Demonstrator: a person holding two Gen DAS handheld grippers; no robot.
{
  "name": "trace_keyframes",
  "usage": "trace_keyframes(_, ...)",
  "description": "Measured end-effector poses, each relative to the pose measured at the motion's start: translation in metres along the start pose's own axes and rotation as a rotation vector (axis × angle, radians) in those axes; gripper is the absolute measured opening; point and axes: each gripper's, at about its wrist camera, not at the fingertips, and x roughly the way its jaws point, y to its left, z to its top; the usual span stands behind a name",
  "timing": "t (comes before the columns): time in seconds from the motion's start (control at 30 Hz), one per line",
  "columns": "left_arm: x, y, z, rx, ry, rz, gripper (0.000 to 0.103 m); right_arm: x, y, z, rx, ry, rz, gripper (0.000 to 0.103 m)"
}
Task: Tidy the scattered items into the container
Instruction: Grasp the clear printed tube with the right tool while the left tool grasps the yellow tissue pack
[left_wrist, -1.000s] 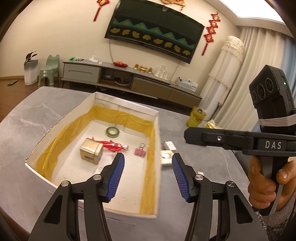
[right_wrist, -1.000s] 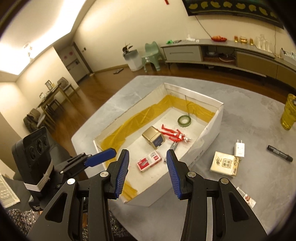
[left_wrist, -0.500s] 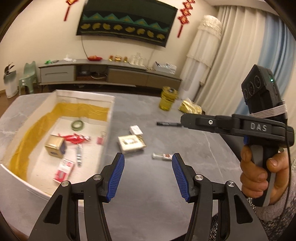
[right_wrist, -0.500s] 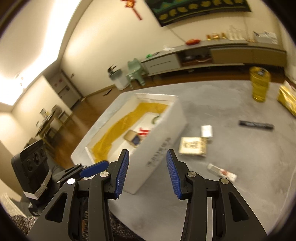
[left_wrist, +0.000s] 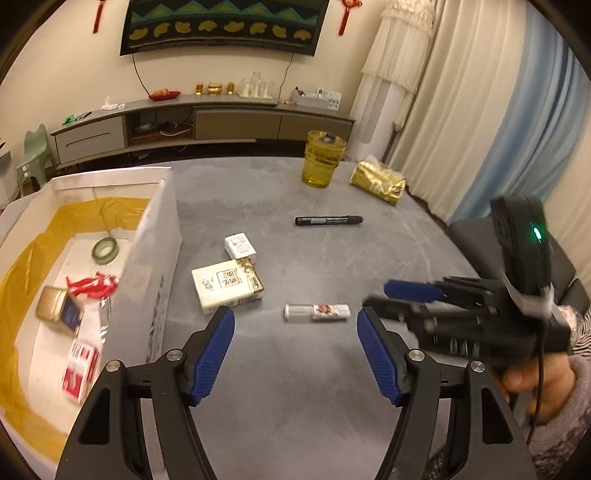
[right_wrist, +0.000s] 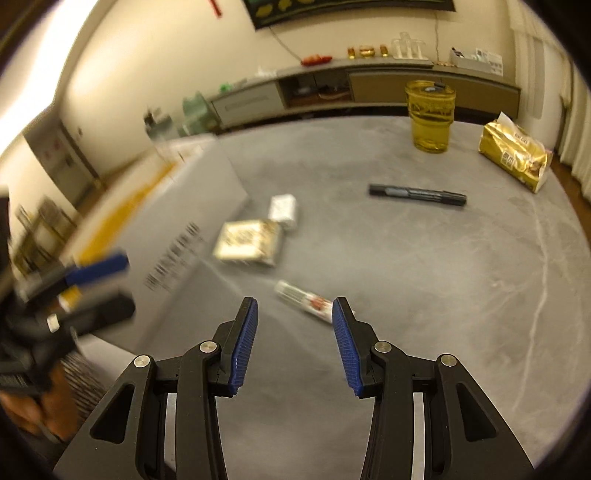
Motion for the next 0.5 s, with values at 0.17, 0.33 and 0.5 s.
trace_keyframes(0.17,0.043,0.009,0.015,0.01,0.057,0.007,0.07,0.022,0.003,-0.006,-0.17,0.058,-0.057,0.045)
trace_keyframes(0.33,0.082,0.019,0.019,0.033,0.116,0.052,0.07,0.045,0.011,-0.005,-0.27,0.09,-0.078,0.045)
trace_keyframes(0.5,0.113,0.031,0.018,0.024,0.157,0.128,0.07,0.07,0.012,-0.006,-0.351,0.126,-0.081,0.045)
